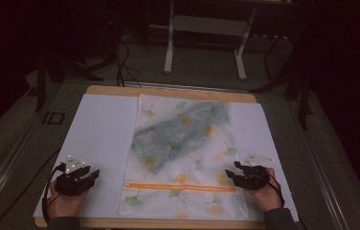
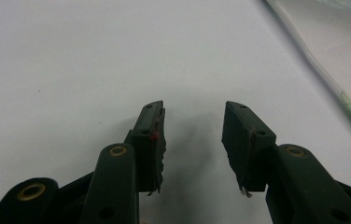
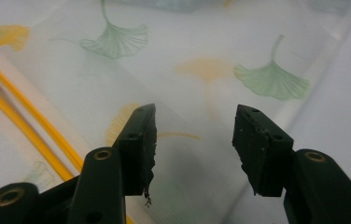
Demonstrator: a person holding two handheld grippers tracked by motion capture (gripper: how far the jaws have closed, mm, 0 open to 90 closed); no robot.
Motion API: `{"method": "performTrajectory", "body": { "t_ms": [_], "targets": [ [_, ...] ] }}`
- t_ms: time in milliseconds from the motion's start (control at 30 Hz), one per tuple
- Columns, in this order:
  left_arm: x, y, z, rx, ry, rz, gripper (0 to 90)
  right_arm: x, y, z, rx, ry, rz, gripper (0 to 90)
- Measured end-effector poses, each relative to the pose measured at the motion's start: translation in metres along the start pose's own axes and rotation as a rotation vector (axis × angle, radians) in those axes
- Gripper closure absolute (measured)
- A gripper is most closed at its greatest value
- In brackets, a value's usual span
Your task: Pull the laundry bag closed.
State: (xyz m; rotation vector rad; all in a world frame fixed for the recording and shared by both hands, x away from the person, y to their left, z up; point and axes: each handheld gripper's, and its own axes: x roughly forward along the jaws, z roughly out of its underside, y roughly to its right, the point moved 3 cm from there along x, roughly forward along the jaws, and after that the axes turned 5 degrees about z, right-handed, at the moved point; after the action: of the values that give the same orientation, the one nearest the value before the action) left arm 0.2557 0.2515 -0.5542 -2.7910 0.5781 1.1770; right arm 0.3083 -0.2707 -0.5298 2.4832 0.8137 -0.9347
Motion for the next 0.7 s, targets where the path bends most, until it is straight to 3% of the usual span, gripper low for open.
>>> {"method": "performTrajectory", "body": {
  "t_ms": [267, 700],
  "targets": [
    [0.003, 0.001, 0.0, 0.012, -0.003, 0.018, 58.2, 0.004, -0.005, -0.014, -0.028, -0.004, -0.019, 48.2],
    [0.004, 0.002, 0.0, 0.0, -0.011, 0.042, 58.3, 0.016, -0.021, -0.037, -0.101, -0.02, -0.072, 48.6]
  ]
}}
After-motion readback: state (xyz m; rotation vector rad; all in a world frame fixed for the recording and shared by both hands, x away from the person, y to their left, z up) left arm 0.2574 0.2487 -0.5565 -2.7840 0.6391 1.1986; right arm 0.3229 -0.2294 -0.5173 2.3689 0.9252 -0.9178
